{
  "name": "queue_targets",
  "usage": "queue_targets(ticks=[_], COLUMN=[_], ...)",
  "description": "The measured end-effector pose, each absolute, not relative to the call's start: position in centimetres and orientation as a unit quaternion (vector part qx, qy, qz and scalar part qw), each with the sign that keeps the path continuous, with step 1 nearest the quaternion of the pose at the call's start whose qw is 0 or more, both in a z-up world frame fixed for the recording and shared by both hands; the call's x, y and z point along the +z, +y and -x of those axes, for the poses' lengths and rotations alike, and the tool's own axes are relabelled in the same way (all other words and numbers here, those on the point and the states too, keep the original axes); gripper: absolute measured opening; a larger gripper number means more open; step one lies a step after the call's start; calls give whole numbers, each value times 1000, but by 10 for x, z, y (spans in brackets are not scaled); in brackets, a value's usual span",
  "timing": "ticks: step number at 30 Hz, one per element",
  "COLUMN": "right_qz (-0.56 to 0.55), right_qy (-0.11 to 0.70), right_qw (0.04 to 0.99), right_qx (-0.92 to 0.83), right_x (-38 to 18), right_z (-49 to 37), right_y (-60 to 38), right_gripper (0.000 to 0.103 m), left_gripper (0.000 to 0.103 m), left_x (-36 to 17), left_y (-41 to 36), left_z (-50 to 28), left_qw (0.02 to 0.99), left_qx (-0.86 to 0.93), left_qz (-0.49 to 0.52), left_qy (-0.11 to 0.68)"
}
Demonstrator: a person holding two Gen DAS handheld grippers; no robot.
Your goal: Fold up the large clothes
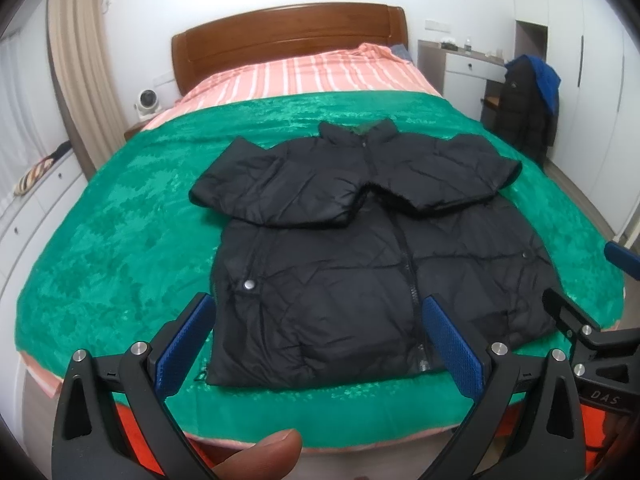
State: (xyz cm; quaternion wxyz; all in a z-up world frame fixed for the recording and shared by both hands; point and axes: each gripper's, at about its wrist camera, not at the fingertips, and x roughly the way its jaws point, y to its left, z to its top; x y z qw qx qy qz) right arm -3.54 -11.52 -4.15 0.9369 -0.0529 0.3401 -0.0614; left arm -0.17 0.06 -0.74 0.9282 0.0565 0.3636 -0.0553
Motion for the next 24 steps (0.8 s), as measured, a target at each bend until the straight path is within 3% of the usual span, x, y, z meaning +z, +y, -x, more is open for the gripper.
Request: queue_targets(ticks=[24], right_qz=[61], right_qy=[344], right_qw=[935], right_qx=[-62], right_x=[-46], right_z=[32], right_y=[-116], right_gripper=[103], left_gripper=[103], left_x=[-10], left_y=[2], left_z=[0], left_qw=[926], left_qx=[-55], left_qz=[-55], left_qy=[371])
